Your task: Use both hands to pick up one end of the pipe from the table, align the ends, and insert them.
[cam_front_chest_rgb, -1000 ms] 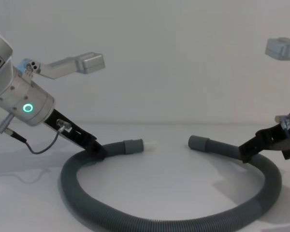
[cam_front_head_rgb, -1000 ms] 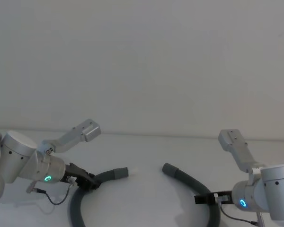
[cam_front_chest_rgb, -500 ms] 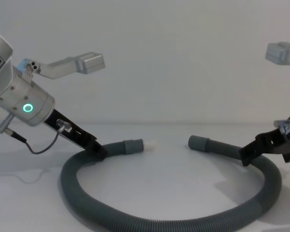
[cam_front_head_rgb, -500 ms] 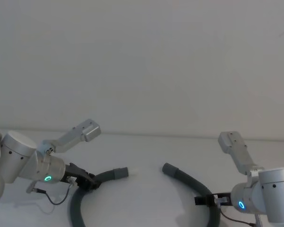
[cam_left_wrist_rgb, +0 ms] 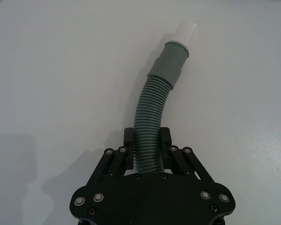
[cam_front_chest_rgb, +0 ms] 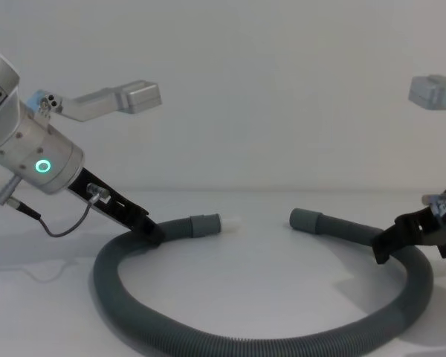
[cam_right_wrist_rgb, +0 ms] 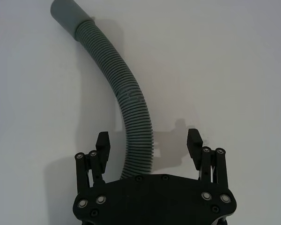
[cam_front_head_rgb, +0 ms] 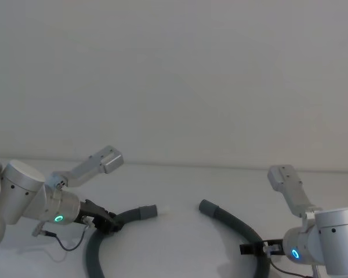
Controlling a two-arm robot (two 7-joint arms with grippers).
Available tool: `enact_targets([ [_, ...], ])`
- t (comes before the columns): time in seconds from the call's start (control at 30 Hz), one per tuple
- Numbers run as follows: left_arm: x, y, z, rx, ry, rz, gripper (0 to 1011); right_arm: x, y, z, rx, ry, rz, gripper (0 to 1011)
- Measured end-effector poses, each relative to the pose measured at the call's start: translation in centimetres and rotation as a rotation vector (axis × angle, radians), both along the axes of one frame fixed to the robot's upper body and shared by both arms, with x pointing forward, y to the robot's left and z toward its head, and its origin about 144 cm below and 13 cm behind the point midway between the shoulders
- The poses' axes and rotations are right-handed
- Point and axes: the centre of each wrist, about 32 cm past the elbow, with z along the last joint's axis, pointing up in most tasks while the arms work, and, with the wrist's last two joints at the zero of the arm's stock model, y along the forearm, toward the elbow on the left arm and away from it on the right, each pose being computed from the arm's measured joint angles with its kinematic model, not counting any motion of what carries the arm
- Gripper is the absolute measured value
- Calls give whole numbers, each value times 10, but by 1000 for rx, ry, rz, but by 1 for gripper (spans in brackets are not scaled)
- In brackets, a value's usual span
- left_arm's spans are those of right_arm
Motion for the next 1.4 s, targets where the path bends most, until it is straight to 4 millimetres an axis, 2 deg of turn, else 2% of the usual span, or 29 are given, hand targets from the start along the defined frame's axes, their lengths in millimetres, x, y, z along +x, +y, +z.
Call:
enact_targets([
  [0.07,0,0,0,0,0,0,290,0,0,-1,-2,1,-1,1000],
  [0.3,0,0,0,0,0,0,290,1,0,-2,-8,4,-3,857],
  [0.63,0,0,0,0,0,0,290,2,-1,-3,-11,6,-5,552],
  [0.8,0,0,0,0,0,0,290,2,-1,-4,-12,6,-5,356],
  [0.9,0,0,0,0,0,0,290,2,-1,-4,-12,7,-6,291],
  [1.07,0,0,0,0,0,0,290,2,-1,-4,-13,7,-6,256],
  [1.4,0,0,0,2,-4,-3,290,2,-1,-4,-14,8,-7,255],
])
